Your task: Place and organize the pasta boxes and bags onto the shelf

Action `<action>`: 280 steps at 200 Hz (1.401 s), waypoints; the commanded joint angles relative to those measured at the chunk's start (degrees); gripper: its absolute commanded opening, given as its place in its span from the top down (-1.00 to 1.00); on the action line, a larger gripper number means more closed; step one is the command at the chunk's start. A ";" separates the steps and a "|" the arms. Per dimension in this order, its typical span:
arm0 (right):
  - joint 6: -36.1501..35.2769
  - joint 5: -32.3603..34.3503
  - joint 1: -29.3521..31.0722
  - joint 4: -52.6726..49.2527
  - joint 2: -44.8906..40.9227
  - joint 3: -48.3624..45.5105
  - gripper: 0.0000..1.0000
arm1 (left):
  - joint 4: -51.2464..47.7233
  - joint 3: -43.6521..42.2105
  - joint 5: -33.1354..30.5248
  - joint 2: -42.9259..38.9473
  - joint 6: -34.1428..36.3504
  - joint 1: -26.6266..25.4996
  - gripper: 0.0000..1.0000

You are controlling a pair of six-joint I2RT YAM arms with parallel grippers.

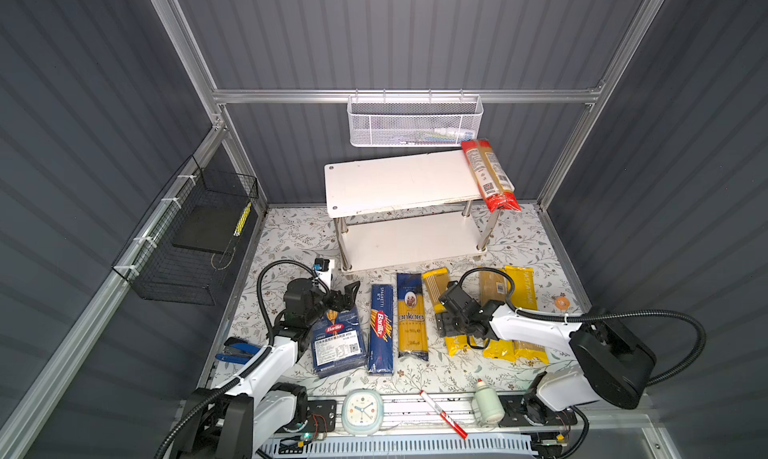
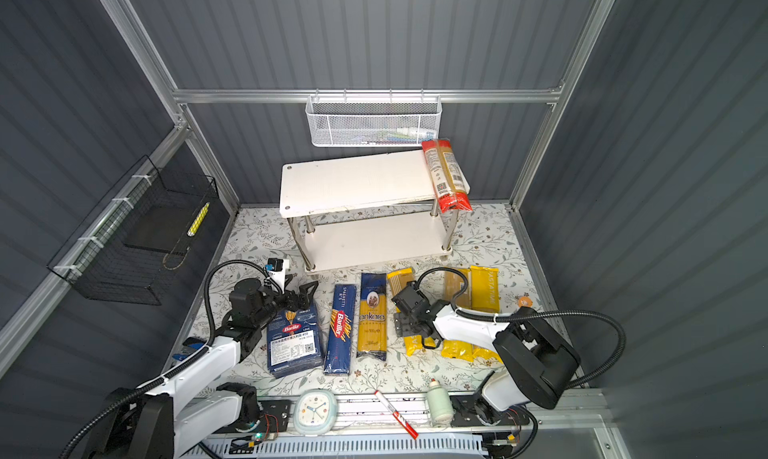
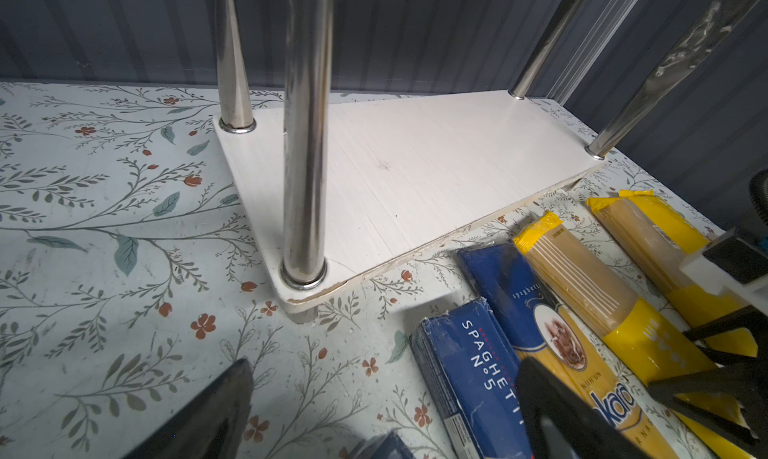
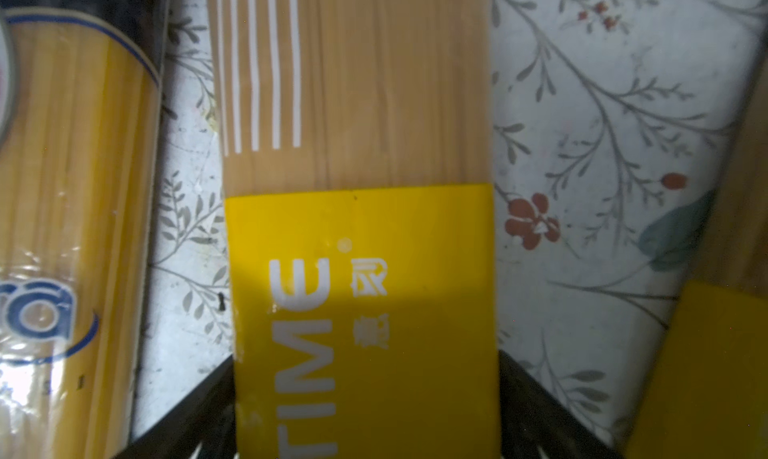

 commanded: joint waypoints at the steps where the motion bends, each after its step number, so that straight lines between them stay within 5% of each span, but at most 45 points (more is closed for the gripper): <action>1: 3.02 -1.06 0.89 -3.74 1.74 -1.76 -0.67 | -0.11 0.62 -0.27 -0.37 -0.05 0.12 -0.99; 102: 7.21 0.25 1.07 -1.45 -2.13 -5.62 -0.36 | 0.16 0.07 -0.25 -1.12 0.02 0.12 -0.99; 227: 6.54 -1.09 1.26 0.02 -5.13 -4.98 0.32 | 0.12 0.15 -0.54 -0.99 -0.14 0.12 -0.99; 280: 6.77 -0.29 1.30 -0.83 -9.22 -4.14 0.46 | 0.06 0.34 -0.33 -0.87 -0.05 0.12 -0.99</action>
